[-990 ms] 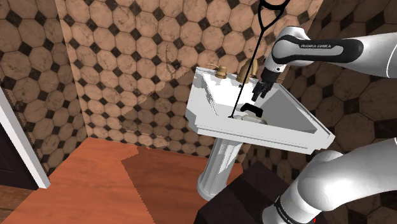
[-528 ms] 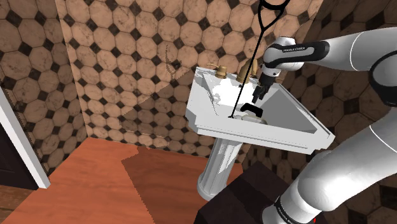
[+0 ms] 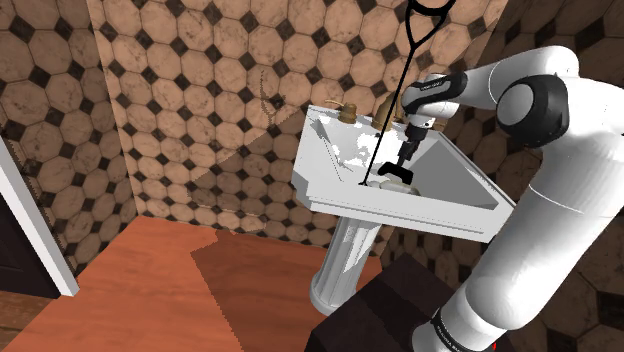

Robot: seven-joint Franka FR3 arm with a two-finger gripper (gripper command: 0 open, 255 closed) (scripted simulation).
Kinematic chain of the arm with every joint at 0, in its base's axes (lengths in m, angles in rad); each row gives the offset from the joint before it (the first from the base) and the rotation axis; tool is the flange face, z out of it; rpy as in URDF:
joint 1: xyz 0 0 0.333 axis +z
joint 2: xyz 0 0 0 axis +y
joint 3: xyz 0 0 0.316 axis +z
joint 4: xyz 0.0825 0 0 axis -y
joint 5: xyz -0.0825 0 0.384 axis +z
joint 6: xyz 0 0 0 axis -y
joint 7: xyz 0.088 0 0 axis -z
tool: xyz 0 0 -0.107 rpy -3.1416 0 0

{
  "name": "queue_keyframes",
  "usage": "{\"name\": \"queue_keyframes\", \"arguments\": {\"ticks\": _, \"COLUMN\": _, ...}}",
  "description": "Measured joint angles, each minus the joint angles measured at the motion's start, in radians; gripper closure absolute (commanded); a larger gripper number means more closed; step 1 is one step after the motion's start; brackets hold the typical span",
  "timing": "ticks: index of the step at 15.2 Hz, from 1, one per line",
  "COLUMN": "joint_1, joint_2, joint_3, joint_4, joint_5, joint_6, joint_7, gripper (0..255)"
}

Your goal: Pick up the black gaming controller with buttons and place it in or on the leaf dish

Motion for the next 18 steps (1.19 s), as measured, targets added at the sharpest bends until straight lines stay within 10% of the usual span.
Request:
{"name": "queue_keyframes", "arguments": {"ticks": 8, "joint_1": -0.161, "joint_2": 0.355, "joint_3": 0.025, "joint_4": 0.334, "joint_5": 0.163, "joint_6": -0.066, "joint_7": -0.233, "gripper": 0}}
{"name": "queue_keyframes", "arguments": {"ticks": 12, "joint_1": -0.274, "joint_2": 0.355, "joint_3": 0.159, "joint_4": 0.446, "joint_5": -0.217, "joint_6": -0.057, "joint_7": -0.251, "gripper": 0}}
{"name": "queue_keyframes", "arguments": {"ticks": 18, "joint_1": -0.248, "joint_2": 0.303, "joint_3": 0.174, "joint_4": 0.304, "joint_5": -0.184, "joint_6": 0.069, "joint_7": -0.147, "gripper": 0}}
